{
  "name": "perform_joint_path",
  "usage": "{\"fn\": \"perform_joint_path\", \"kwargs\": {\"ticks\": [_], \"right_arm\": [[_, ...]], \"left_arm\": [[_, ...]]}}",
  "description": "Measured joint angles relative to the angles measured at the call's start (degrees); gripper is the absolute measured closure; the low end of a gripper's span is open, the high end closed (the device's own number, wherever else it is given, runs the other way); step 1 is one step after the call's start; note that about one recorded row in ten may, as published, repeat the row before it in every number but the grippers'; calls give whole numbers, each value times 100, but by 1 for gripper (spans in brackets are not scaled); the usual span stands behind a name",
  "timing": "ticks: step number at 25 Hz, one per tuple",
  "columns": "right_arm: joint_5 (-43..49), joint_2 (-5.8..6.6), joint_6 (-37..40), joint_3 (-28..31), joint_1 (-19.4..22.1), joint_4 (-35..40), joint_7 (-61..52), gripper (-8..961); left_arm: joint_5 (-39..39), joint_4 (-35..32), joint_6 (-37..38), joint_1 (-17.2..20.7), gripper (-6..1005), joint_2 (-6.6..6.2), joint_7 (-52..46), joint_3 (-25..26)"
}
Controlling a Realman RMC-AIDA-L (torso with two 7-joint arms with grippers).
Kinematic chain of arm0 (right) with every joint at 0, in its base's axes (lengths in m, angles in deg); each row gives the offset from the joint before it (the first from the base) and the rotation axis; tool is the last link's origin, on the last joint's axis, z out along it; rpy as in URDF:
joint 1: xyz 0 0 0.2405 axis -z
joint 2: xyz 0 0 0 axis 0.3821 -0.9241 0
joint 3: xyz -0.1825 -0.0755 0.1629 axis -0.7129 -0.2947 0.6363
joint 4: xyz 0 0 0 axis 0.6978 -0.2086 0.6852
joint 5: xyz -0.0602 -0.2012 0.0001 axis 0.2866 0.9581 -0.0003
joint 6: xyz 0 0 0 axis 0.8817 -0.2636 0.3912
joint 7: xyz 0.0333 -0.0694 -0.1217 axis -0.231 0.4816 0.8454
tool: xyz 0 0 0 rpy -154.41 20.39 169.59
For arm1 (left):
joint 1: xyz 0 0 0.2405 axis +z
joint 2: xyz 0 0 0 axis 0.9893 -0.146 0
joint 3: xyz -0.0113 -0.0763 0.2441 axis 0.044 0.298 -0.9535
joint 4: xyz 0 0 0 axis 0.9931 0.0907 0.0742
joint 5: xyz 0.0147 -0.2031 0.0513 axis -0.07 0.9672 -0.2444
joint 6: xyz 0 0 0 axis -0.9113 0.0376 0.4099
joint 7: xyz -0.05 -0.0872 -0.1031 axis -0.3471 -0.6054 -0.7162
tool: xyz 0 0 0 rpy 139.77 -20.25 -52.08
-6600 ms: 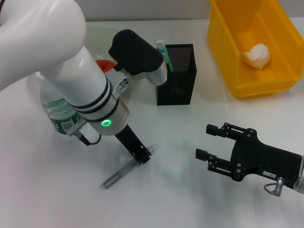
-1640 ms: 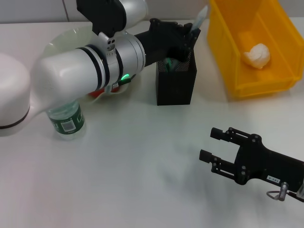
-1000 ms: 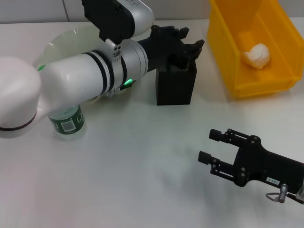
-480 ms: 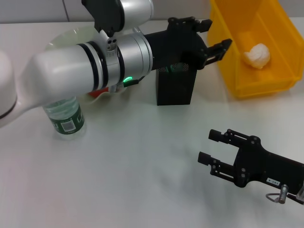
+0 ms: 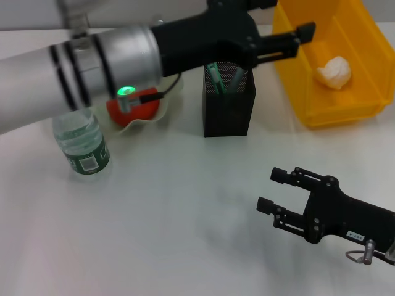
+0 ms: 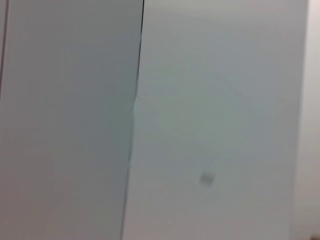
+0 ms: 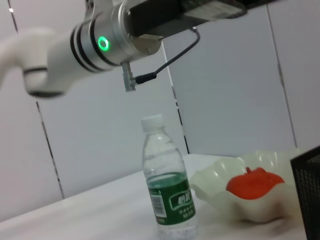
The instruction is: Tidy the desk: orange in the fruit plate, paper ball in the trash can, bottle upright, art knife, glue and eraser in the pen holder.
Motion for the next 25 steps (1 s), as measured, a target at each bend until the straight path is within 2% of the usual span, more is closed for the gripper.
{"fn": "perform_joint_path", "kwargs": {"ticks": [1, 2, 3, 4, 6, 10, 11, 13, 16, 17, 18, 23, 24, 25], "right_arm": [[2, 2, 34, 2, -1, 3, 9, 278], [3, 4, 59, 2, -3, 9, 9, 277], [3, 6, 77, 3, -6, 15, 8, 276], [3, 6, 86, 3, -8, 18, 8, 275], [4, 8, 110, 6, -13, 22, 8, 274], [20, 22, 305, 4, -30, 30, 7, 270], [42, 30, 402, 3, -39, 37, 7, 269], [104, 48, 569, 18, -47, 78, 7, 268], [156, 65, 702, 31, -15, 258, 4, 265], [167, 67, 731, 24, 1, 325, -8, 264], [203, 70, 762, 23, 16, 436, -67, 263], [845, 55, 787, 48, 49, 1219, -898, 259], [934, 45, 800, 45, 58, 1348, -977, 232], [1000, 34, 819, 37, 69, 1445, -1034, 204]], "left_arm": [[0, 0, 0, 0, 170, 0, 0, 0], [957, 838, 1381, -30, 171, -9, 860, 662], [1095, 1111, 1830, -54, 171, -12, 1059, 848], [1095, 1111, 1830, -54, 171, -12, 1059, 848], [1188, 1588, 2531, -84, 172, -14, 1369, 1167], [1190, 1983, 3033, -76, 172, -21, 1660, 1368], [1165, 2321, 3359, -43, 172, -48, 1830, 1444], [1157, 2587, 3559, -18, 172, -104, 1875, 1469], [1156, 2762, 3678, -10, 172, -153, 1883, 1476], [1145, 3065, 3867, 8, 172, -256, 1886, 1481], [1113, 3174, 3945, 48, 172, -305, 1887, 1491], [1002, 3236, 4069, 160, 173, -377, 1888, 1511], [520, 3219, 4411, 386, 173, -525, 1892, 1754], [274, 3253, 4543, 458, 173, -562, 1896, 1945]]}}
